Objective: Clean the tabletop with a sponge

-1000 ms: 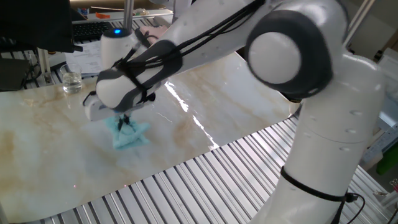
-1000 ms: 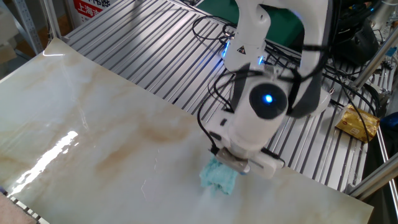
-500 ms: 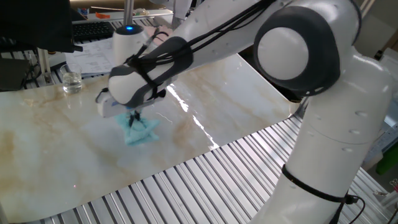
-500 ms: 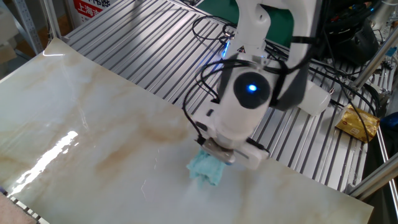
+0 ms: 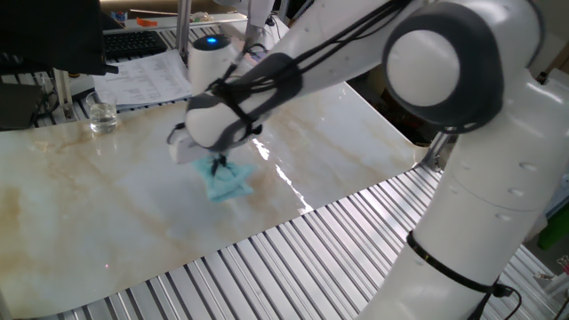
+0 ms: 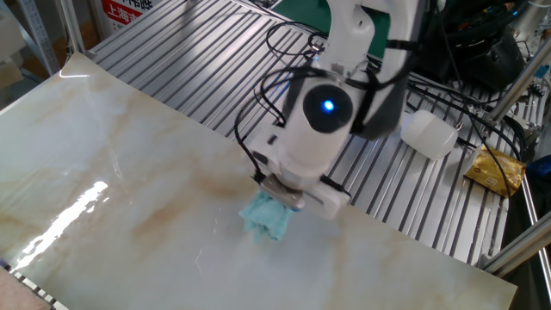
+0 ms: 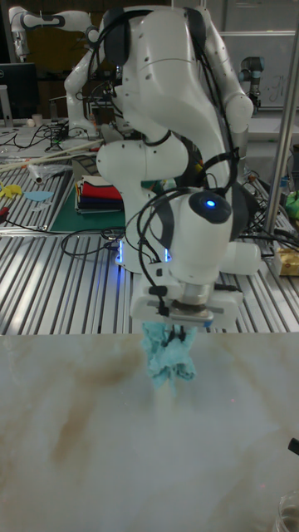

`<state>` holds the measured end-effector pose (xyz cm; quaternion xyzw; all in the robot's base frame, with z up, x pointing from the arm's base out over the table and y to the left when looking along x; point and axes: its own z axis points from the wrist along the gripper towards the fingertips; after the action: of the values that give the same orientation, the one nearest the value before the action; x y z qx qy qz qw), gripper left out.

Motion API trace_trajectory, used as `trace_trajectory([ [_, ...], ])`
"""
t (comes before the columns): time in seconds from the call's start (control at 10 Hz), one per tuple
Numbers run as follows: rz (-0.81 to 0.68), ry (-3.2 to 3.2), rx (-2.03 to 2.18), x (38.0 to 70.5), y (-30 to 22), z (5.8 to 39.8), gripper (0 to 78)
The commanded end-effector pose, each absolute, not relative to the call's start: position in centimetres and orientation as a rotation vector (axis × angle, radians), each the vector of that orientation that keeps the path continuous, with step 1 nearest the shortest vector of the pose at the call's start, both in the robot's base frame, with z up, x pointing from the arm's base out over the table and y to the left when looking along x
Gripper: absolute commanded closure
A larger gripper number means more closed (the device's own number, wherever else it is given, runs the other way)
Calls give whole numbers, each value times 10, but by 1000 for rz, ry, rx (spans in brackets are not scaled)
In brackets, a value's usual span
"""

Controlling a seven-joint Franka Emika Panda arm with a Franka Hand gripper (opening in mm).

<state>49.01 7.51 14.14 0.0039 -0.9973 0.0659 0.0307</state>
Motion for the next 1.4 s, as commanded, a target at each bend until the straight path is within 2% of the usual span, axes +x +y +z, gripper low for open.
trace_trajectory([
  [0.1, 310, -3092, -89, 472, 41, 152, 763],
  [0.2, 358, -3087, -138, 470, 36, 152, 763],
  [0.7, 352, -3095, -218, 469, 29, 148, 763],
  [1.0, 132, -3068, -345, 469, 29, 148, 763],
  [1.4, 138, -3044, -577, 469, 29, 148, 763],
])
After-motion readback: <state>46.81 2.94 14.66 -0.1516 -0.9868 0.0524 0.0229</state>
